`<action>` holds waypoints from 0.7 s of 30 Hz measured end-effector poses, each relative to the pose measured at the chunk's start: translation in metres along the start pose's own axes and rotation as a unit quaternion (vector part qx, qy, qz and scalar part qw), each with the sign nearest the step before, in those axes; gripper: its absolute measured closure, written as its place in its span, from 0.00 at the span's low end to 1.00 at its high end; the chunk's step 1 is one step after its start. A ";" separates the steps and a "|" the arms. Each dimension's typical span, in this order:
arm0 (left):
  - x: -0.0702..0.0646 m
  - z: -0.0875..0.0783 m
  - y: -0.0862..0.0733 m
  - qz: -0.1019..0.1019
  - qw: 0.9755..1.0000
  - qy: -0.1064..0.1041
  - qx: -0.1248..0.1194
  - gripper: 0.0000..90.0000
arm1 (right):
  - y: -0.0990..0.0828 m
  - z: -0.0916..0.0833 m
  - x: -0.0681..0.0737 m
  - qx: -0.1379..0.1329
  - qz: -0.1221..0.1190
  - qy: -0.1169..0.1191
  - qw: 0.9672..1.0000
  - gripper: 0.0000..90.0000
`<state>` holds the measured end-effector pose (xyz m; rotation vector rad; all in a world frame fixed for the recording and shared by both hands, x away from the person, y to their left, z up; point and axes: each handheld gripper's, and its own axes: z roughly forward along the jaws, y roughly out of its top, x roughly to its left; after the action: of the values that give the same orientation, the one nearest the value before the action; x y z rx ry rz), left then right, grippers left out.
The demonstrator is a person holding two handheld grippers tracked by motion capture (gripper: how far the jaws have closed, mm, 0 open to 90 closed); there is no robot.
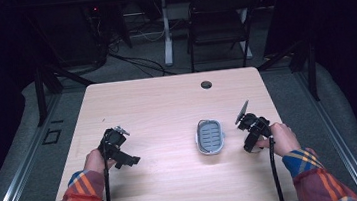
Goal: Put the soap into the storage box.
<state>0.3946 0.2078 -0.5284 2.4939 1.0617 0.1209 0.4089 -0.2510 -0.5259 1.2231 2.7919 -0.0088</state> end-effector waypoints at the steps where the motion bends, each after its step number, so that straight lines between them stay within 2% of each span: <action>1: 0.000 0.000 0.000 0.000 1.000 0.000 0.000 0.00 | 0.001 0.000 0.001 -0.006 0.002 0.000 1.000 0.26; 5: 0.000 0.000 0.000 0.001 1.000 0.000 0.001 0.00 | 0.004 0.000 0.001 -0.002 -0.004 -0.004 1.000 0.26; 6: 0.000 0.000 0.001 0.002 1.000 -0.002 0.003 0.00 | 0.005 0.001 0.002 -0.007 0.001 -0.002 1.000 0.26; 11: 0.000 0.000 0.001 0.002 1.000 -0.002 0.003 0.00 | 0.012 -0.003 0.002 -0.001 -0.012 -0.006 1.000 0.26; 12: 0.000 0.000 0.001 0.002 1.000 -0.002 0.003 0.00 | 0.011 -0.001 0.005 -0.023 0.006 -0.001 1.000 0.26; 13: 0.000 0.000 0.001 0.002 1.000 -0.002 0.004 0.00 | 0.017 -0.010 0.000 0.028 -0.042 -0.016 0.999 0.26; 14: 0.000 0.000 0.001 0.002 1.000 -0.002 0.004 0.00 | 0.019 -0.011 -0.001 0.032 -0.046 -0.017 0.998 0.26; 15: 0.000 0.000 0.000 0.001 1.000 -0.002 0.002 0.00 | 0.017 -0.006 0.003 -0.012 -0.012 -0.008 1.000 0.26; 19: 0.000 0.000 0.000 0.001 1.000 -0.001 0.002 0.00 | 0.020 -0.011 0.004 -0.023 -0.009 -0.008 1.000 0.26; 21: 0.000 0.000 0.000 0.001 1.000 -0.001 0.002 0.00 | 0.023 -0.014 0.003 -0.019 -0.013 -0.007 1.000 0.26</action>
<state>0.3945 0.2073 -0.5285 2.4976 1.0611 0.1175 0.4228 -0.2327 -0.5116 1.1740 2.7816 0.0326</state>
